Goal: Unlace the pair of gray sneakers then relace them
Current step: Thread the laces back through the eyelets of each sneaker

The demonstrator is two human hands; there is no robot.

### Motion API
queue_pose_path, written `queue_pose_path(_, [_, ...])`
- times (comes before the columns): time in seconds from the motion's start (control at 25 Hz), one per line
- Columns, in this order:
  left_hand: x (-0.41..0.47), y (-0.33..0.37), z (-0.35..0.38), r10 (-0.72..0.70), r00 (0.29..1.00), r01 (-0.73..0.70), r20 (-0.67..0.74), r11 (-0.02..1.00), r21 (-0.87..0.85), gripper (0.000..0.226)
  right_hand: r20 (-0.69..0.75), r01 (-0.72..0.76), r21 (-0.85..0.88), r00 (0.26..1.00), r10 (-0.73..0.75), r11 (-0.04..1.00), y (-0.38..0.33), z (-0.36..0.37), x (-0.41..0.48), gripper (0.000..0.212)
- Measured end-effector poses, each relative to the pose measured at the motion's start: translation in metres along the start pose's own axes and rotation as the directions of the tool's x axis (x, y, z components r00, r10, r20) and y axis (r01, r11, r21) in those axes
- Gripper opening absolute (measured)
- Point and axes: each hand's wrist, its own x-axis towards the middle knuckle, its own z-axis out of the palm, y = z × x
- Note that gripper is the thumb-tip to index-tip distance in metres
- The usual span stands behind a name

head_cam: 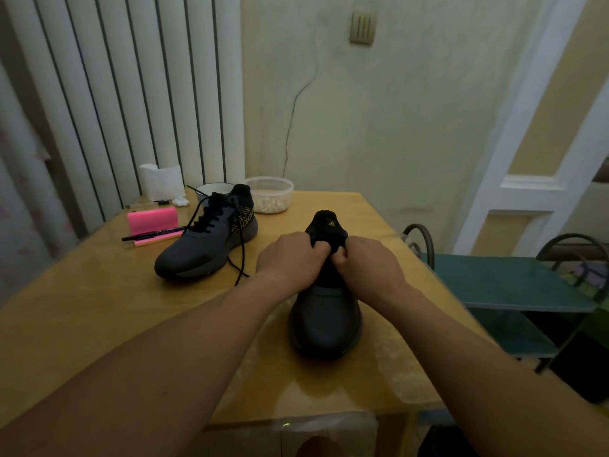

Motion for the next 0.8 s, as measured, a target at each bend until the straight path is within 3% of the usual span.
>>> queue_pose_path(0.16, [-0.003,-0.002,0.007,-0.091,0.996,0.089,-0.015,0.990,-0.112,0.034,-0.012,-0.028,0.059,1.000,0.028,0.998,0.008,-0.002,0.000,0.030])
queue_pose_path(0.32, [-0.005,-0.002,0.007,-0.077,0.995,0.088,0.068,0.981,-0.175,0.039,0.013,-0.084,0.152,0.996,0.083,0.985,0.010,0.002,-0.002,0.032])
queue_pose_path(0.52, [0.003,0.003,0.006,-0.057,0.997,0.058,0.049,0.998,-0.036,0.038,0.063,-0.111,0.129,0.993,0.104,0.985,0.008,-0.004,0.008,0.035])
queue_pose_path(0.6, [0.000,0.003,0.009,-0.063,0.998,0.064,0.032,0.996,-0.061,0.034,0.056,-0.125,0.247,0.992,0.115,0.961,0.011,0.002,0.007,0.031])
queue_pose_path(0.72, [-0.003,0.000,0.014,-0.082,0.996,0.086,0.034,0.986,-0.143,0.032,0.066,-0.193,0.589,0.979,0.191,0.785,0.019,0.016,-0.004,0.032])
queue_pose_path(0.8, [-0.004,0.001,0.014,-0.077,0.997,0.079,0.020,0.985,-0.151,0.031,0.072,-0.206,0.631,0.975,0.208,0.748,0.020,0.020,-0.006,0.032])
